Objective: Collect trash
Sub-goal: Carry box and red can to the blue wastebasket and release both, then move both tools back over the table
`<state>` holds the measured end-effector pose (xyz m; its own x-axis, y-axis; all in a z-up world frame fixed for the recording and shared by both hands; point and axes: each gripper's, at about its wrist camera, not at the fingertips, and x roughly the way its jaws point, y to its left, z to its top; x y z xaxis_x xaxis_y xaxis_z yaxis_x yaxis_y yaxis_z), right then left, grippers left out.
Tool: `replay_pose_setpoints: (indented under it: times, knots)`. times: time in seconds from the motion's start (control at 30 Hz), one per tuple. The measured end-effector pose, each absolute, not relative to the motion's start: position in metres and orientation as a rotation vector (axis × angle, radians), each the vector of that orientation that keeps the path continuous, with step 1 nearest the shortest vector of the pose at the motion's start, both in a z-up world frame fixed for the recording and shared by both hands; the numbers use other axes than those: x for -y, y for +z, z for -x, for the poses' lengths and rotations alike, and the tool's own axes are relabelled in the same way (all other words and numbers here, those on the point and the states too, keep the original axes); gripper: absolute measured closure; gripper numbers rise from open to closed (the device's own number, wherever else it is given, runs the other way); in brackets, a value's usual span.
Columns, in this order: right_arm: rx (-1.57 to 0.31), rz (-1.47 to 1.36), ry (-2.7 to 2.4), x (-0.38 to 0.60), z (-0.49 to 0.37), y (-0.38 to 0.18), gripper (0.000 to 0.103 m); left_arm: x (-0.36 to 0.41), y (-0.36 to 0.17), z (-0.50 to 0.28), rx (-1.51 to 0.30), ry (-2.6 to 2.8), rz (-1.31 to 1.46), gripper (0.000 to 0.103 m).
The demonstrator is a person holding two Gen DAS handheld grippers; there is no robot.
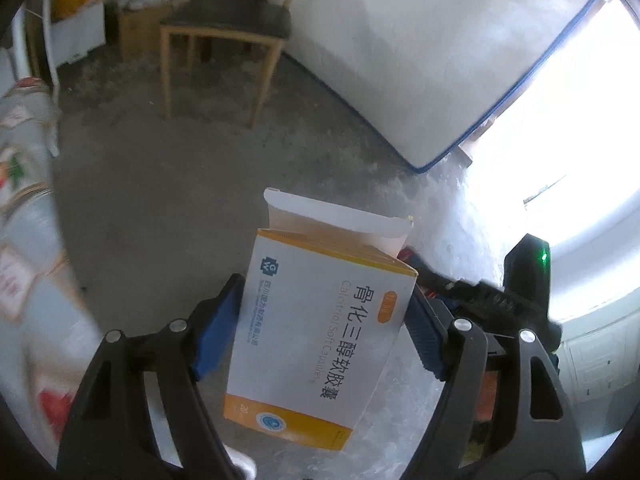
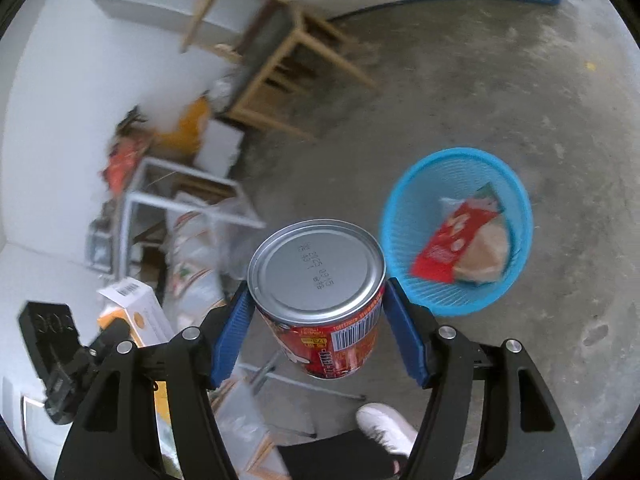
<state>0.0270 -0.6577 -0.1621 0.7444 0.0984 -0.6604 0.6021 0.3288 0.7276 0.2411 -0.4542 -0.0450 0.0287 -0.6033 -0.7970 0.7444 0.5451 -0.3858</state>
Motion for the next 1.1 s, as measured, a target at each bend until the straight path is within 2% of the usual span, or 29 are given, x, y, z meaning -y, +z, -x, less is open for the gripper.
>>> replay_pose_setpoints:
  times: [0.03, 0.07, 0.23, 0.53, 0.77, 0.97, 1.1]
  knots:
    - [-0.7, -1.221, -0.412, 0.674, -0.031, -0.176, 0.034, 0.47, -0.051, -0.243, -1.138, -1.031, -0.153, 0.025]
    - [-0.714, -1.229, -0.439, 0.687, -0.035, -0.191, 0.025, 0.488, -0.06, -0.246, -1.133, -1.006, -0.162, 0.016]
    - [-0.802, -1.266, -0.592, 0.708, -0.035, -0.252, 0.024, 0.503, -0.089, -0.246, -1.184, -0.978, -0.152, 0.016]
    - [-0.822, -1.209, -0.562, 0.669, -0.022, -0.269, 0.024, 0.43, -0.068, -0.223, -1.159, -1.085, -0.09, 0.016]
    - [-0.785, -1.163, -0.491, 0.62, -0.003, -0.238, 0.024, 0.334, -0.035, -0.205, -1.062, -1.071, -0.061, 0.016]
    - [-0.651, -1.105, -0.342, 0.57, 0.007, -0.177, 0.018, 0.239, -0.026, -0.184, -0.99, -0.983, -0.051, 0.016]
    - [-0.662, -0.993, -0.25, 0.536, -0.011, -0.137, 0.018, 0.158, -0.026, -0.166, -0.93, -0.851, -0.07, 0.016]
